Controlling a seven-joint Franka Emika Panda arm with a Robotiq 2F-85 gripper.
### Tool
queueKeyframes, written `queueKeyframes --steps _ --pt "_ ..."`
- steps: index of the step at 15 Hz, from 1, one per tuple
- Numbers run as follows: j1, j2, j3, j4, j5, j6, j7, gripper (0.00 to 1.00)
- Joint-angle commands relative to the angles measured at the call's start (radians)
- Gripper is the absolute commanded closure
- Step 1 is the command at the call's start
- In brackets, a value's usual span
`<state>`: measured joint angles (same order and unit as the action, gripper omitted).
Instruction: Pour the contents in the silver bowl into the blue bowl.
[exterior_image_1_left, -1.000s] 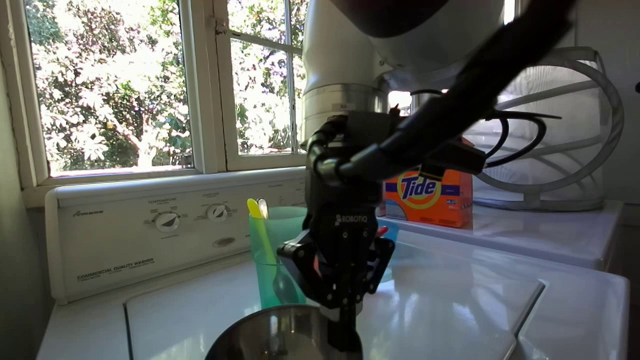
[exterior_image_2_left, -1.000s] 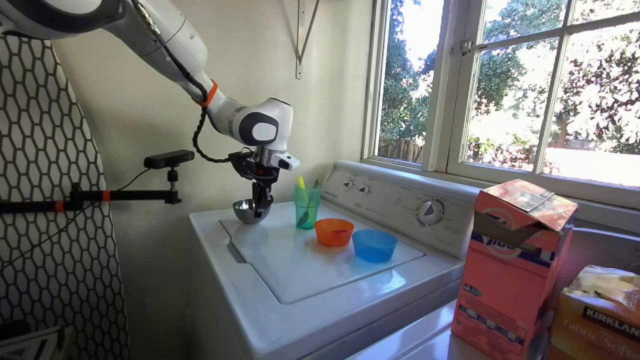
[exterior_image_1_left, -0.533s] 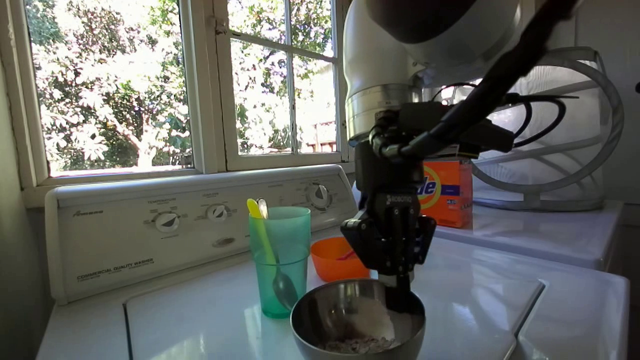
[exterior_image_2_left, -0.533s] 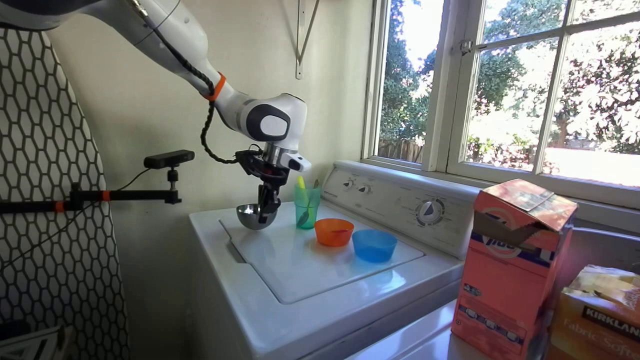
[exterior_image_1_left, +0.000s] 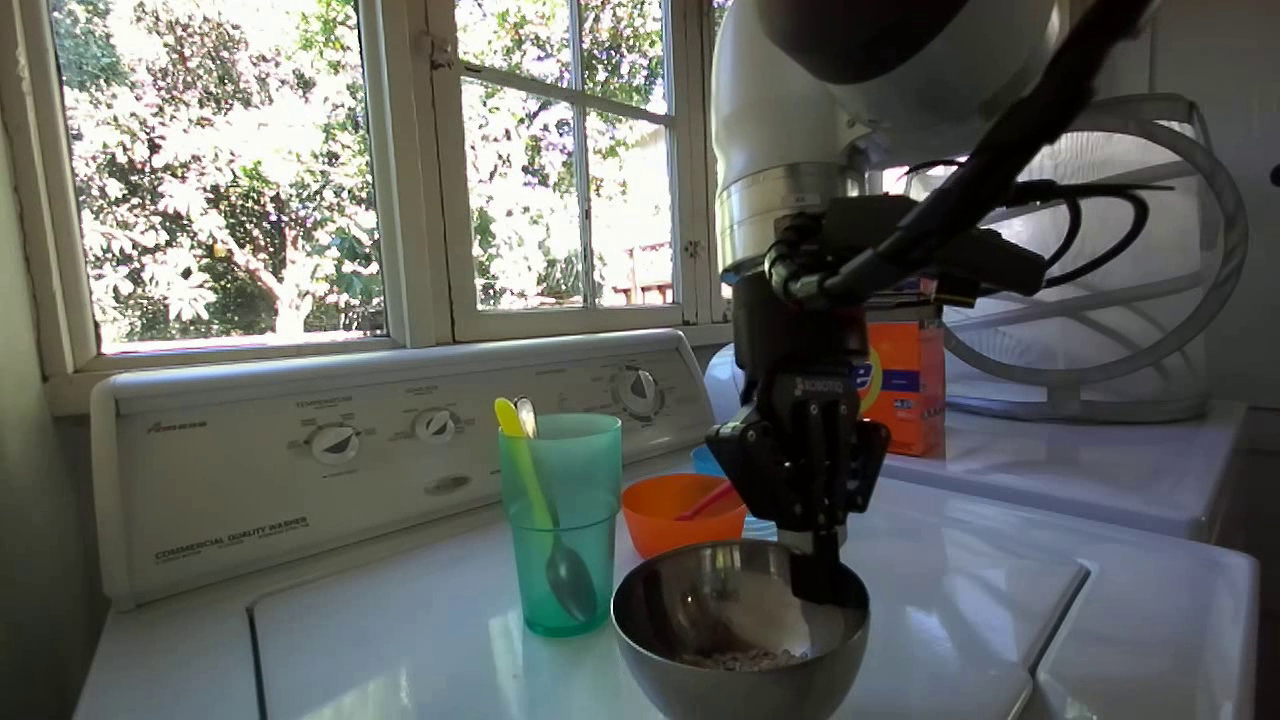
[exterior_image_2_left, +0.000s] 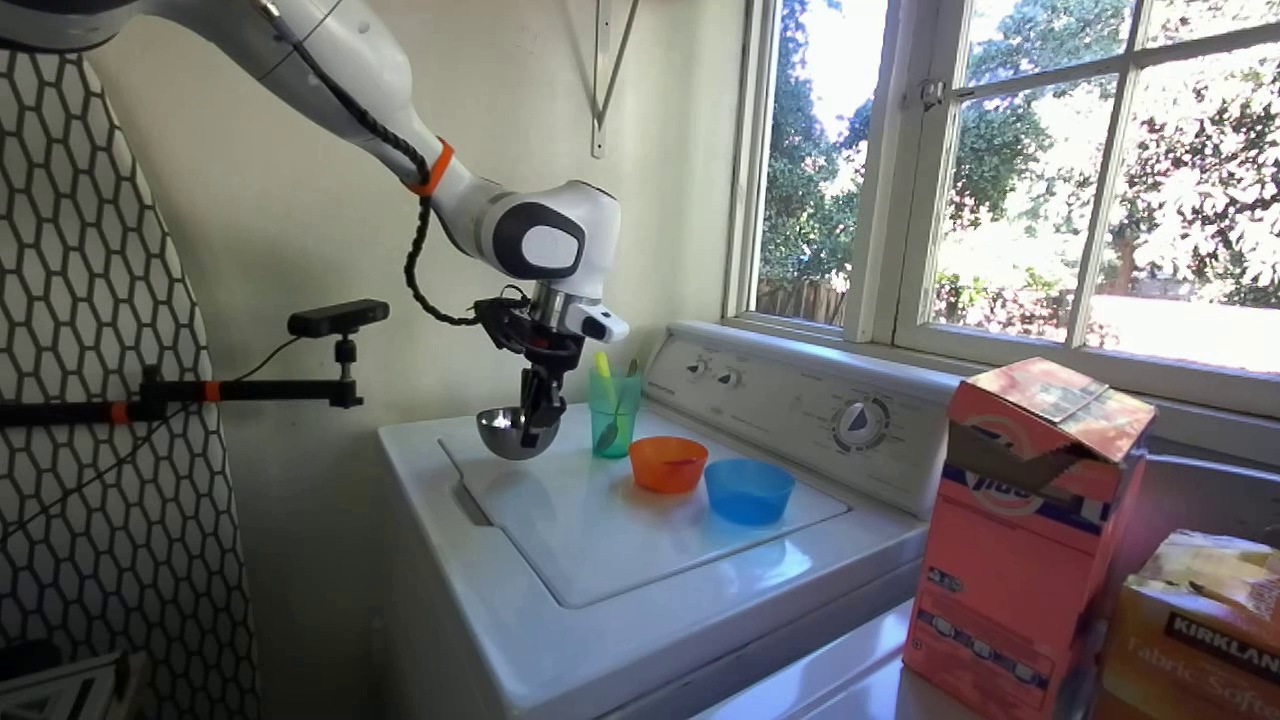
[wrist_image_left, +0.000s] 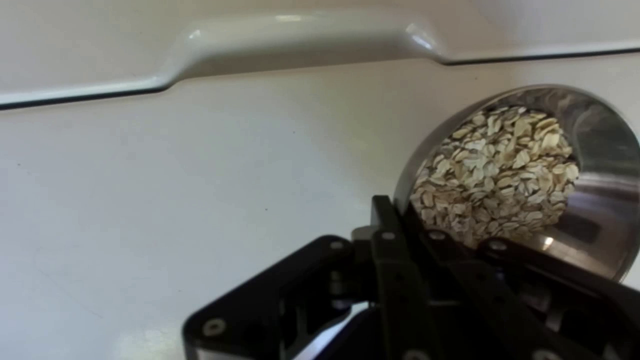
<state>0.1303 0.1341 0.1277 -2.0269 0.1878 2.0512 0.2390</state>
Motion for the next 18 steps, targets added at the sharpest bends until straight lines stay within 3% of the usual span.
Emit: queueKeyframes --steps 1,6,15,18 --pt "-0.035 -0.012 -0.045 0.001 0.021 -0.026 0.051 0.99" --pt "-0.091 -0.019 -0.107 0.019 0.048 -0.044 0.116 0.99" --pt "-0.119 -0.036 -0.124 0.074 0.207 -0.036 0.212 0.99" --pt "-0.112 -0.028 -0.123 0.076 0.171 -0.015 0.197 0.96"
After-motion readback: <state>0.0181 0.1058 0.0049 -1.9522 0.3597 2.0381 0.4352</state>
